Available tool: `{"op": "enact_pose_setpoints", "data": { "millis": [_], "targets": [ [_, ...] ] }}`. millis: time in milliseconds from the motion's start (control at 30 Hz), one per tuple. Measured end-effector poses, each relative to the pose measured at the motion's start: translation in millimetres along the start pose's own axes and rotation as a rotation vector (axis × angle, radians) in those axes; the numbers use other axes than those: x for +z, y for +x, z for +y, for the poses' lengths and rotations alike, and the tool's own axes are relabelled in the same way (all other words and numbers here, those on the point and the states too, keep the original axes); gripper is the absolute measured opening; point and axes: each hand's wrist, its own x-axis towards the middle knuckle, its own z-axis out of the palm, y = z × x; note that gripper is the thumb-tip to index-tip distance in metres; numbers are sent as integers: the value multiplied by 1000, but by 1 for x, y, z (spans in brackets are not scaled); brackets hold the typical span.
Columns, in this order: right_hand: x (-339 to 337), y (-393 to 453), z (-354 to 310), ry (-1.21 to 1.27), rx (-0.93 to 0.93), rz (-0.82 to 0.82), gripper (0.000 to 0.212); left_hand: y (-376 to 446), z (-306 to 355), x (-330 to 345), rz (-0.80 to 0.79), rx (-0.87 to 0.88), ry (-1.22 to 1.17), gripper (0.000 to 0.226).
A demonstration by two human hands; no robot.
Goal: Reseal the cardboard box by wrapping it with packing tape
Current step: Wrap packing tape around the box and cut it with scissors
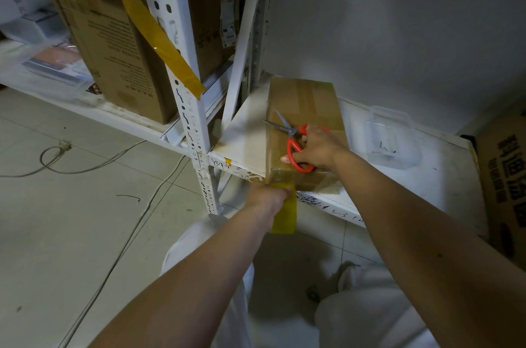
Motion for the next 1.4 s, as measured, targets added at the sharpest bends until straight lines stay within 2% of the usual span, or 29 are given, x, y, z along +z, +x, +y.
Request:
{"op": "enact_pose_setpoints", "data": {
  "millis": [133, 300, 433, 467, 567, 633, 700, 733, 800, 867, 933, 967, 1067, 1167, 1400],
  "targets": [
    [1, 1, 1, 10, 5, -6, 111, 3, 5, 1, 68, -38, 39, 45],
    [1, 2, 0, 9, 9, -12, 108, 10, -4, 1, 38, -68, 73, 50],
    [0, 4, 4, 46, 7, -7, 114, 11, -15, -1, 7, 98, 68, 11],
    [0, 4, 5, 50, -1, -5, 113, 11, -16, -2, -13, 117, 36, 10],
    [-1, 2, 6, 24, -34, 19, 98, 17, -18, -3, -73, 116, -39, 24],
    [-3, -3, 10, 89, -101, 37, 71, 19, -17, -4, -79, 94, -53, 24],
    [-13, -12, 16, 261, -165, 37, 46, 21, -13, -4, -86, 85, -57, 24],
    [-22, -18, 18, 350, -180, 10, 40, 21, -12, -5, -92, 81, -49, 23],
    [-40, -32, 24, 502, -200, -118, 43, 22, -10, -6, -105, 75, -36, 22],
    [-55, -43, 31, 529, -236, -294, 47, 23, -9, -8, -113, 73, -23, 20],
    [-61, -52, 40, 470, -231, -481, 45, 23, -8, -9, -138, 62, -14, 14],
    [-60, -55, 45, 414, -206, -566, 48, 24, -8, -10, -150, 59, -17, 10],
    [-49, -62, 58, 164, -107, -753, 64, 22, -9, -13, -187, 38, -25, 18],
    [-35, -66, 64, 13, 1, -789, 66, 23, -8, -16, -211, 23, 37, 8],
    [-17, -53, 62, -75, 35, -745, 67, 25, -7, -22, -282, 24, 80, 16]
  ]
}}
